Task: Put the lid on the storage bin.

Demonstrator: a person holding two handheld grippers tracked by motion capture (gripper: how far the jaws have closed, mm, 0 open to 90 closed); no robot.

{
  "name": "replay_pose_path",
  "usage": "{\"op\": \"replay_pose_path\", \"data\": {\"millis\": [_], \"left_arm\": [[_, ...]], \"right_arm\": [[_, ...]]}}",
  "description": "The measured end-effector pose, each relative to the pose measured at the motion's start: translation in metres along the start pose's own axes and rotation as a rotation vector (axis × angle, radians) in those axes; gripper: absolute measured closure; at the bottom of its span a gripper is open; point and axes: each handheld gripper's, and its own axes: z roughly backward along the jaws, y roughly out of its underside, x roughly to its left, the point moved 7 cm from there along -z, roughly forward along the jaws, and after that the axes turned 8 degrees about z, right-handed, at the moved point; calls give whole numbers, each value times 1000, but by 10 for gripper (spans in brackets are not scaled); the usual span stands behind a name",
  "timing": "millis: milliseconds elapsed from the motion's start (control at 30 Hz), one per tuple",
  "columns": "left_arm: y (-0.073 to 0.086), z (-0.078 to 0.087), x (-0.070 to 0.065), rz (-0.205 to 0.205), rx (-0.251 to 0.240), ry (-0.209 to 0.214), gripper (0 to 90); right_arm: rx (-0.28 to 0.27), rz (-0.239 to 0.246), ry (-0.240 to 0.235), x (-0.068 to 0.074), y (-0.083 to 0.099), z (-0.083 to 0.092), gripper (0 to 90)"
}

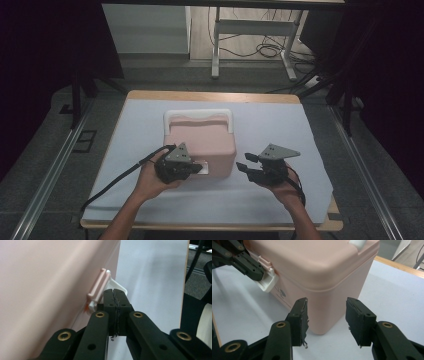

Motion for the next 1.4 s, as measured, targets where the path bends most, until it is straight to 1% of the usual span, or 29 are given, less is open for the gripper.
{"op": "replay_pose_path", "data": {"millis": [100, 133, 233, 267, 300, 333, 367, 400, 433, 467, 533, 567, 633, 667, 700, 733, 800, 833, 867, 900, 933, 967, 1033, 1067, 1100, 1133, 1200, 1267, 1400], "left_arm": [[0, 2, -1, 0, -2, 1, 842], [0, 3, -1, 1, 0, -1, 827], [1, 6, -2, 3, -14, -1, 784], [0, 10, -2, 16, -41, -6, 773], [0, 14, -2, 23, -54, -12, 764], [0, 14, -2, 23, -54, -12, 748], [1, 22, 1, 33, -80, -48, 729], [1, 22, 1, 33, -80, -48, 716], [2, 27, 3, 40, -87, -63, 716], [4, 31, 5, 50, -98, -72, 694], [9, 38, 7, 69, -115, -84, 687], [15, 45, 9, 84, -129, -98, 659], [24, 52, 11, 101, -139, -110, 635], [24, 52, 11, 101, -139, -110, 628], [28, 56, 11, 111, -143, -115, 628], [37, 61, 12, 130, -153, -123, 613], [48, 66, 15, 149, -153, -144, 601], [48, 66, 15, 149, -153, -144, 595], [53, 67, 17, 162, -155, -155, 595], [63, 69, 22, 188, -156, -162, 581], [68, 69, 24, 205, -160, -166, 579], [68, 69, 24, 205, -160, -166, 576], [77, 68, 31, 239, -166, -173, 573], [80, 67, 34, 248, -158, -176, 572], [85, 67, 39, 254, -143, -199, 567], [87, 66, 42, 262, -144, -205, 563], [92, 64, 46, 287, -148, -201, 562], [96, 60, 49, 288, -126, -218, 557], [100, 58, 52, 296, -121, -218, 553]], "right_arm": [[-4, -9, -9, 0, 5, -1, 519], [-2, -13, -13, -1, 10, -3, 516], [3, -22, -12, -2, 15, -4, 514], [8, -35, -13, -3, 20, -6, 513], [11, -36, -13, -4, 21, -7, 512], [14, -36, -11, -4, 23, -7, 512], [13, -39, -13, -4, 24, -8, 512], [13, -39, -13, -4, 24, -8, 512], [12, -40, -14, -4, 25, -8, 512], [15, -40, -12, -5, 27, -7, 512], [15, -41, -11, -6, 27, -7, 511], [15, -40, -6, -8, 29, -6, 511], [18, -42, -2, -10, 32, -5, 508], [18, -42, -2, -10, 32, -5, 508], [20, -44, 2, -11, 34, -5, 507], [22, -50, 7, -13, 37, -3, 505], [25, -57, 10, -16, 41, -1, 503], [23, -59, 18, -18, 43, 0, 503], [23, -59, 18, -18, 43, 0, 503], [26, -66, 24, -21, 47, 3, 500], [27, -70, 32, -23, 49, 4, 499], [27, -70, 32, -23, 49, 4, 499], [38, -77, 45, -28, 54, 5, 497], [44, -84, 50, -30, 57, 5, 496], [47, -86, 57, -32, 59, 5, 495], [56, -95, 62, -35, 63, 4, 494], [64, -105, 67, -38, 68, 3, 493], [73, -110, 72, -40, 72, 2, 490], [83, -113, 77, -42, 75, 0, 488]]}}
